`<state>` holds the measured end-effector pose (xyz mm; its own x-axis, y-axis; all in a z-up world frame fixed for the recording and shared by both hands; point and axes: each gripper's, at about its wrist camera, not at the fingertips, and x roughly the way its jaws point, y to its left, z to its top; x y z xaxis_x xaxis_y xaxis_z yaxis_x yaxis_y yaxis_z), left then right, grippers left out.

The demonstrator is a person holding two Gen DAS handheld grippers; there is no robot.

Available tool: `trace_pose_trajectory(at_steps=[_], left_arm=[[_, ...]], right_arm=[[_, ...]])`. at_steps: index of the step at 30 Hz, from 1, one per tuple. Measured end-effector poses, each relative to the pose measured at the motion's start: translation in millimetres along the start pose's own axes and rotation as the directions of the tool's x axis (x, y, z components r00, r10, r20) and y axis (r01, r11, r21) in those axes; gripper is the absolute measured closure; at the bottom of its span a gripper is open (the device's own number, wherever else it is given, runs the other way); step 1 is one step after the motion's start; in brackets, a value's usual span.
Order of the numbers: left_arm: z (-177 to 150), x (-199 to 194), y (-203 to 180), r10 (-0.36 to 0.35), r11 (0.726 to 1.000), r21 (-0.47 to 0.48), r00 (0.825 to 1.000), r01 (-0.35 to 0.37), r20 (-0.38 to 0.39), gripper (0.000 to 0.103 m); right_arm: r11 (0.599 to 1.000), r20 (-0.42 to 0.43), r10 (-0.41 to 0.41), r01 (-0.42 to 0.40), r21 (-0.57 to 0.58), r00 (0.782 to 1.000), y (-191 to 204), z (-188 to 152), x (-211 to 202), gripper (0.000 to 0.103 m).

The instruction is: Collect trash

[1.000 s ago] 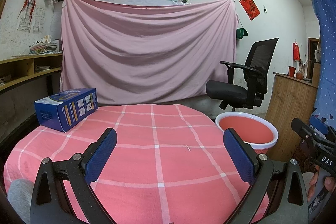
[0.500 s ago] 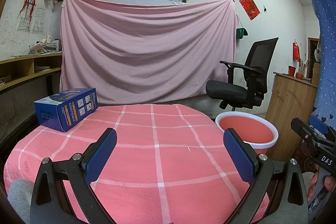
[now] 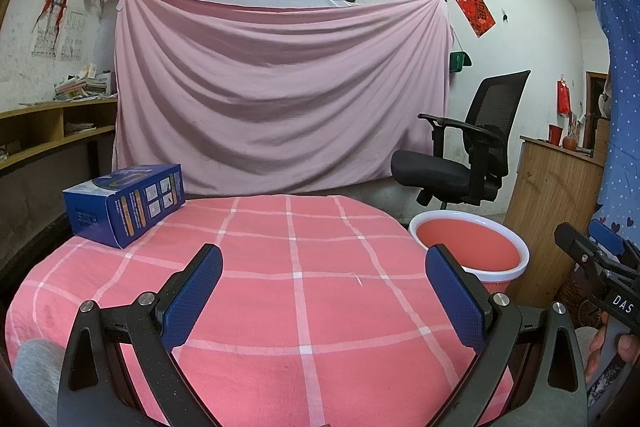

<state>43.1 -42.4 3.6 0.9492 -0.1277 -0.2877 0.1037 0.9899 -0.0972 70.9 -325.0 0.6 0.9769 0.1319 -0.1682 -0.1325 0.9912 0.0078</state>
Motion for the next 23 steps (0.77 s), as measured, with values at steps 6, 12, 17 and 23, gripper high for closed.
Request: trace_pose_trajectory(at_steps=[6,12,17,23], left_arm=[[-0.7,3.0,0.3,0.011,1.0,0.002,1.0,-0.011,-0.011,0.004],[-2.4,3.9,0.0,0.026,0.999,0.023,1.0,-0.025,-0.002,0.004],[-3.9,6.0,2.1,0.031,0.999,0.025,0.999,-0.031,-0.007,0.004],[-4.4,6.6,2.3,0.036,0.999,0.019,0.999,-0.036,-0.011,0.004]], right_arm=[[1.0,-0.003,-0.002,0.002,-0.001,1.0,2.4,-1.3,-0.5,0.0],[1.0,-0.007,-0.002,0.002,-0.002,1.0,5.3,-2.1,-0.6,0.0],[1.0,-0.012,-0.001,0.001,-0.005,1.0,9.1,-2.9,-1.0,0.0],[1.0,-0.02,0.0,0.0,-0.006,1.0,10.7,-2.3,0.5,0.0]])
